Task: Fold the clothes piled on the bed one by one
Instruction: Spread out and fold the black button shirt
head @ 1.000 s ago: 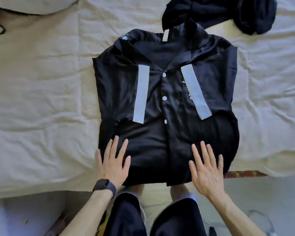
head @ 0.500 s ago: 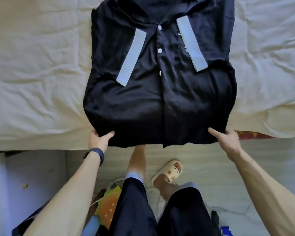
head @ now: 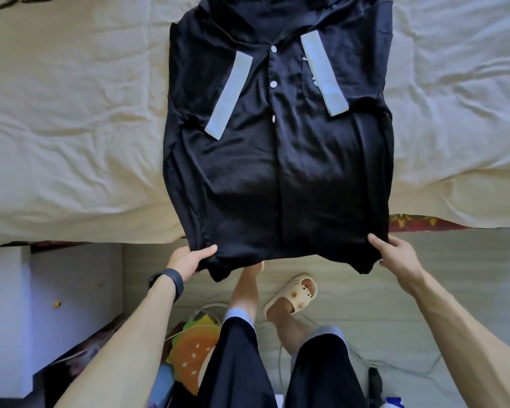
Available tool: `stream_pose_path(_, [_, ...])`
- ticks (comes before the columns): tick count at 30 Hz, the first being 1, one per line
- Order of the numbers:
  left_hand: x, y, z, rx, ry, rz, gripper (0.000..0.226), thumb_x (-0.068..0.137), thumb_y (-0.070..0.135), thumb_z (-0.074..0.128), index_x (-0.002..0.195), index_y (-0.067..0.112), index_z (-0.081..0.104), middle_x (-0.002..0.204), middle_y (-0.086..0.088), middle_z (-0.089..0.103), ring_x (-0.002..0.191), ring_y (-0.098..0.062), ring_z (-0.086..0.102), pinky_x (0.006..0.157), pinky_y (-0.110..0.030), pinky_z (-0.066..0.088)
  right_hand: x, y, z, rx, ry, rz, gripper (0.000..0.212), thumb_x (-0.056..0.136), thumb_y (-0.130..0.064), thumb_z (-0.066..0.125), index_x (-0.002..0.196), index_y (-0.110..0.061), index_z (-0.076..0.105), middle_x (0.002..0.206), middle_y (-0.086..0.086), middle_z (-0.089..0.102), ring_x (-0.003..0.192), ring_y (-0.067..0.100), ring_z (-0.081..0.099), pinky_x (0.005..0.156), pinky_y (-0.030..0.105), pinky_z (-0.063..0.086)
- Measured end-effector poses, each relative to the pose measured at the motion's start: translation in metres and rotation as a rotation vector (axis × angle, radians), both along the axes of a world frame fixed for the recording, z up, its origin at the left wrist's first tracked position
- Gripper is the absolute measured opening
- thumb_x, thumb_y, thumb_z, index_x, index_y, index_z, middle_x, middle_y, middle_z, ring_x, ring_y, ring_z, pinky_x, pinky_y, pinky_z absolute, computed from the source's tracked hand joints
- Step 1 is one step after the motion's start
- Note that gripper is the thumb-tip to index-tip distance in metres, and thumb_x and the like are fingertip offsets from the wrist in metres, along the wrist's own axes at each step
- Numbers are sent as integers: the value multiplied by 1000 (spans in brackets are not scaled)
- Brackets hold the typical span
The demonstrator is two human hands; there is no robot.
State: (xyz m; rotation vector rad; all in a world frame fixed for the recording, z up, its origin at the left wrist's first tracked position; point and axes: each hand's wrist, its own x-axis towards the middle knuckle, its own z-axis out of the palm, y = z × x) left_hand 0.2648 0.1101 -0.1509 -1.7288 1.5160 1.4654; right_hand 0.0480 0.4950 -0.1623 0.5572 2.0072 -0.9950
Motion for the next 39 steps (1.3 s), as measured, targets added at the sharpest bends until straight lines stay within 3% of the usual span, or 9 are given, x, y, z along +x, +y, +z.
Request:
stream_pose_path(3, [14,-4,11,45,-27,-62,17,83,28,81,88,17,70,83,3,71,78,-14,65,63,-26,51,7,11,10,25,32,-71,22,99,-40,64,99,-18,65,93,-4,69,92,21,64,90,44,50])
stream_pose_path(7, [31,-8,17,113,-97,-272,31,78,38,85,94,18,68,91,0,71,84,-17,64,64,-28,49,18,18,14,22,25,23,23,91,-34,76,100,-13,70,93,4,76,86,21,70,78,37,52])
stream_pose_path(13, [56,-23,5,-160,-87,-373,19,93,41,68,101,23,69,94,2,68,78,-7,59,62,-26,43,30,26,2,82,34,1,13,99,-19,66,107,-9,69,105,12,74,97,30,70,95,50,55])
stream_pose_path(17, [66,-28,-1,-173,-126,-493,11,94,37,67,95,27,64,86,9,65,76,-8,58,63,-31,42,36,32,-3,269,112,-15,12,95,-7,58,103,-13,65,107,14,73,90,30,63,83,41,50])
stream_pose_path(22, [67,-22,-3,-190,-169,-492,7,95,26,65,98,21,62,93,-1,67,80,-21,60,72,-33,43,43,29,-3,334,129,45,30,96,-16,59,125,-11,66,120,12,71,112,33,65,98,39,48])
stream_pose_path(28, [70,-8,11,-28,-171,-464,35,96,38,65,70,15,66,69,2,66,67,-16,59,61,-27,41,56,26,0,159,18,48,30,101,-32,61,91,-4,71,80,9,65,66,19,54,68,34,43])
stream_pose_path(33, [69,-2,33,67,-75,51,18,100,26,57,110,13,64,107,-7,67,92,-24,65,75,-29,50,54,33,19,82,-38,-332,22,106,-27,48,93,-12,59,85,10,64,69,18,56,63,31,45])
stream_pose_path(36, [54,-5,58,116,67,368,15,99,27,55,106,18,64,100,-6,68,83,-23,64,71,-36,49,39,26,43,-1,-47,-446,18,104,-30,53,99,-14,61,79,7,60,63,17,47,57,28,39])
stream_pose_path(39, [11,-21,86,123,205,482,14,100,28,53,99,19,63,93,-4,65,79,-21,60,68,-36,49,4,1,70,-91,-6,-527,10,102,-31,59,98,-23,63,94,1,64,75,15,58,80,34,44])
